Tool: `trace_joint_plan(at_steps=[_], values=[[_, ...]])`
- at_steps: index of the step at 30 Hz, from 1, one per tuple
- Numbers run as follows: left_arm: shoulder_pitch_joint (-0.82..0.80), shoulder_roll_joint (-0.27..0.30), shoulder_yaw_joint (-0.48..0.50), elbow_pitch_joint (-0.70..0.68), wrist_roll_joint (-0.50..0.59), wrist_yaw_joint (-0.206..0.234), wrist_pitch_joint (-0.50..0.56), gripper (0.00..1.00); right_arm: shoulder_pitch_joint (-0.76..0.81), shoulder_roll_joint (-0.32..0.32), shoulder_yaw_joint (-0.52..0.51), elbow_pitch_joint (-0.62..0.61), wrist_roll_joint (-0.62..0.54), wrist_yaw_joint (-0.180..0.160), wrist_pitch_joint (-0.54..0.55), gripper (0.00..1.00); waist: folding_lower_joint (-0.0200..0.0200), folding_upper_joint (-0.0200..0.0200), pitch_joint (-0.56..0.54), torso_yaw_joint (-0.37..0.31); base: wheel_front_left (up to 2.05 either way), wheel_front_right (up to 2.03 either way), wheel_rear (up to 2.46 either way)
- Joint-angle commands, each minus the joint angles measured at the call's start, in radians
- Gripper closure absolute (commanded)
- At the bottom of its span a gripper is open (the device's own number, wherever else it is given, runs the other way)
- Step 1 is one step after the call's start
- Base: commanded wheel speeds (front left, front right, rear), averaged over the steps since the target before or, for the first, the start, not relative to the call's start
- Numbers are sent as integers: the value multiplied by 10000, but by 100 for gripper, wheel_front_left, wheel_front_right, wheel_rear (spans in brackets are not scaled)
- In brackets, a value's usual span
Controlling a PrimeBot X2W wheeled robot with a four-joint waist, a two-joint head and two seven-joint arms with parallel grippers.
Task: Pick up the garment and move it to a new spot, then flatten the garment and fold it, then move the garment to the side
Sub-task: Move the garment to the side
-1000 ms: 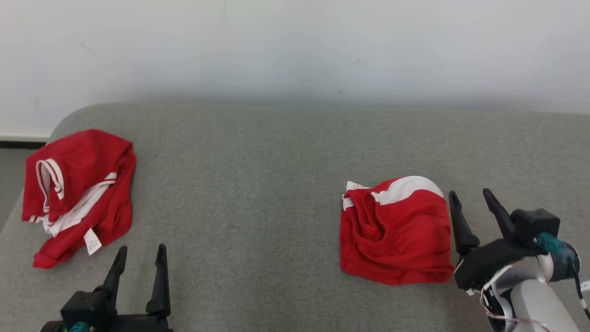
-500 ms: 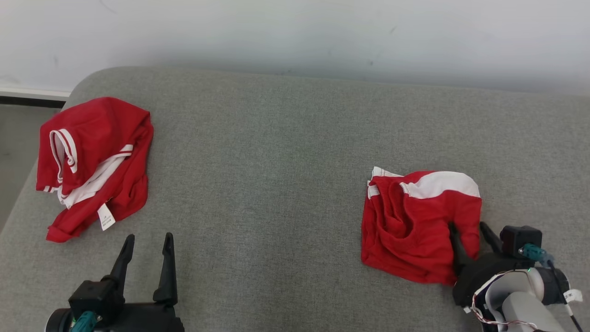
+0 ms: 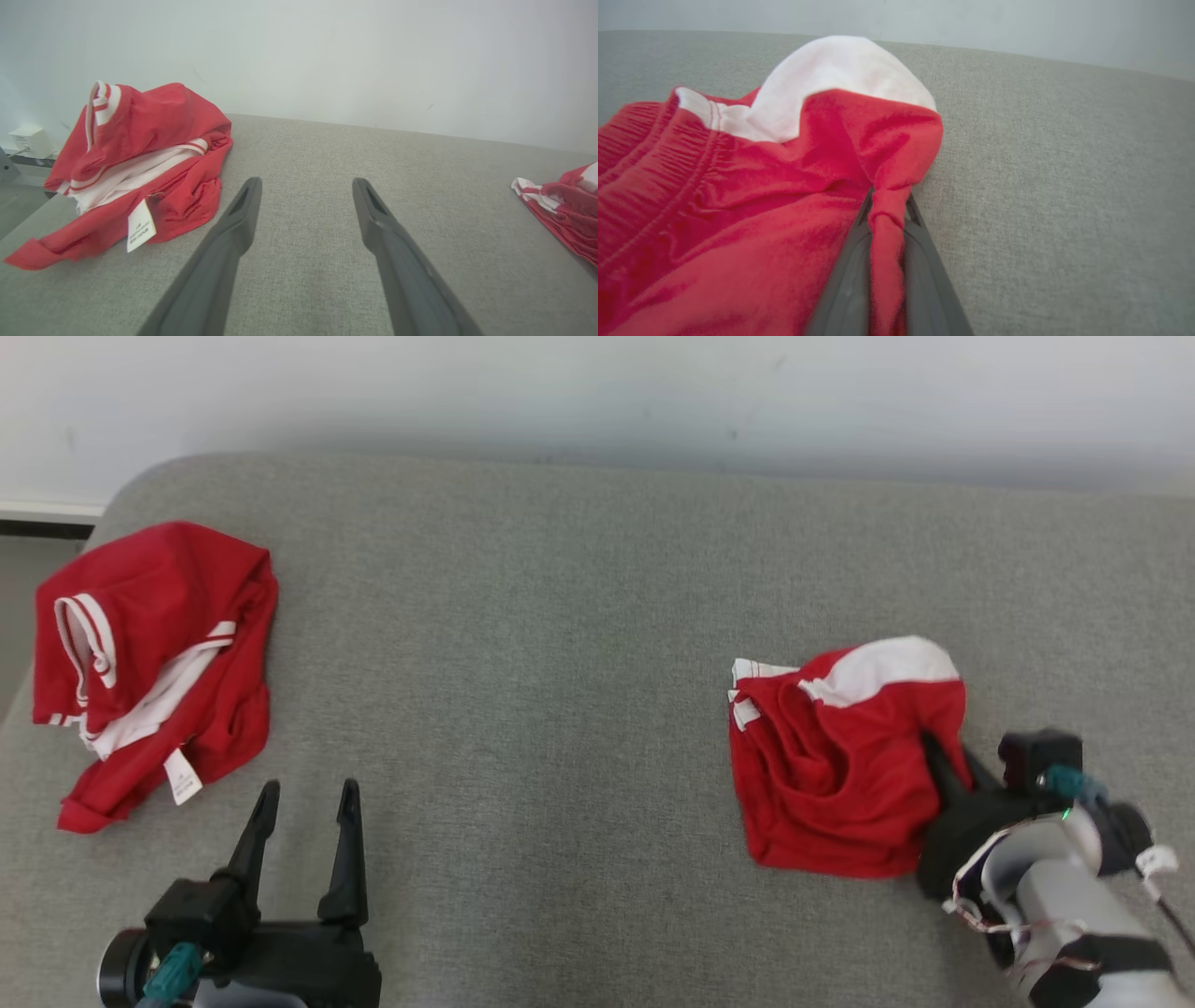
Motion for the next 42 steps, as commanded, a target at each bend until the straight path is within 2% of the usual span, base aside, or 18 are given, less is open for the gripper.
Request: trace_joint_plan(at_steps=[1, 6, 13, 18, 23, 34, 38, 41, 42], values=[[-216, 24, -16, -86, -6, -11, -37, 0, -250, -261, 168, -78, -25, -28, 53, 100, -1, -1, 316, -161, 0, 0, 0], [-752, 60, -44, -535, 0, -55, -171, 0, -1387, -1356, 1348, -608, 137, -29, 518, 100, -1, -1, 1378, -636, 0, 0, 0], [-1489, 271, -49, -1265, 211, -145, -260, 0, -2927, -3530, 2751, -1821, 700, -29, 1124, 100, -1, -1, 3127, -1672, 0, 0, 0], [-2009, 576, -119, -1664, 435, -245, -272, 0, -3681, -4810, 3010, -2492, 1184, -29, 1250, 100, -1, -1, 4132, -2517, 0, 0, 0], [-2324, 868, -236, -2117, 610, -265, -139, 0, -4007, -5751, 2852, -2753, 1488, -29, 1223, 100, -1, -1, 4643, -3059, 0, 0, 0], [-2343, 1207, -430, -3395, 832, -273, 450, 0, -4766, -6713, 2545, -2664, 1727, -29, 1315, 100, -1, -1, 4991, -3474, 0, 0, 0], [-2330, 1255, -489, -3674, 835, -255, 624, 0, -5242, -6780, 2546, -2546, 1618, -29, 1309, 100, -1, -1, 5108, -3455, 0, 0, 0], [-2251, 1256, -498, -3701, 801, -199, 655, 0, -5464, -6602, 2704, -2282, 1386, -29, 1441, 100, -1, -1, 5136, -3421, 0, 0, 0], [-2226, 1240, -511, -3700, 775, -201, 639, 0, -5576, -6598, 2722, -2228, 1281, -29, 1395, 97, -1, -1, 5142, -3388, 0, 0, 0]])
